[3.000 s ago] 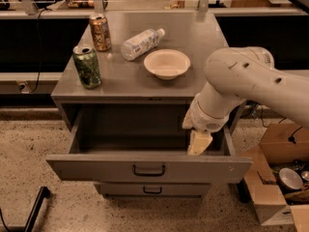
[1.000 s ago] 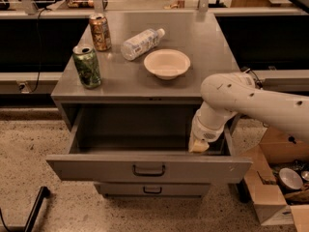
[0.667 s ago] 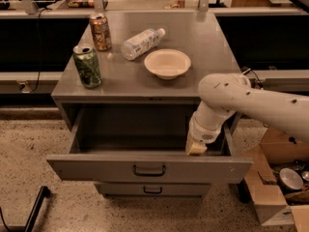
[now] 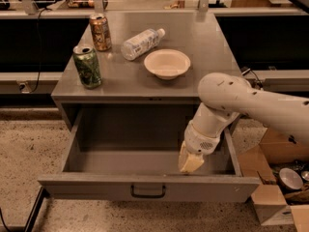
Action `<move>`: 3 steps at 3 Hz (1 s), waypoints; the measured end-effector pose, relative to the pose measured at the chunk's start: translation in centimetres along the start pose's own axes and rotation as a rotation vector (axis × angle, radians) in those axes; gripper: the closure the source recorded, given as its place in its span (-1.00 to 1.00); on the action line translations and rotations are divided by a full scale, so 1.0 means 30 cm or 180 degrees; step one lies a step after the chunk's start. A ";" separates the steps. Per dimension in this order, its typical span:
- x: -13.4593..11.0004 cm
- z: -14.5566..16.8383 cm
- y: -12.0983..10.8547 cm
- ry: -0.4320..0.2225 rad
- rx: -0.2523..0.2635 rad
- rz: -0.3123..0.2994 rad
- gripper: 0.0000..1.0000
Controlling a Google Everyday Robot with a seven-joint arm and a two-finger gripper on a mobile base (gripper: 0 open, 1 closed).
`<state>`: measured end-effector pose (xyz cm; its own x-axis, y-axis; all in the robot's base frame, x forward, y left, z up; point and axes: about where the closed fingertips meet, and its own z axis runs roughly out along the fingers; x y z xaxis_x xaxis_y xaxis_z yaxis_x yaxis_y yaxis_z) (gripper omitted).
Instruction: Open top drawer
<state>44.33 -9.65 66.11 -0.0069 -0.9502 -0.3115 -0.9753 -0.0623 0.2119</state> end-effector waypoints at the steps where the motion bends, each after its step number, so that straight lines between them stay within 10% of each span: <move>1: -0.058 0.006 0.090 -0.0212 -0.0246 -0.0005 1.00; 3: -0.138 -0.023 0.211 -0.0529 -0.0536 -0.0009 1.00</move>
Offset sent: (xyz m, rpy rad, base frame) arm -0.0726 0.0408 0.0389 0.1956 0.2178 0.0272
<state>38.35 -6.33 69.36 -0.0541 -0.8874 -0.4577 -0.9248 -0.1283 0.3580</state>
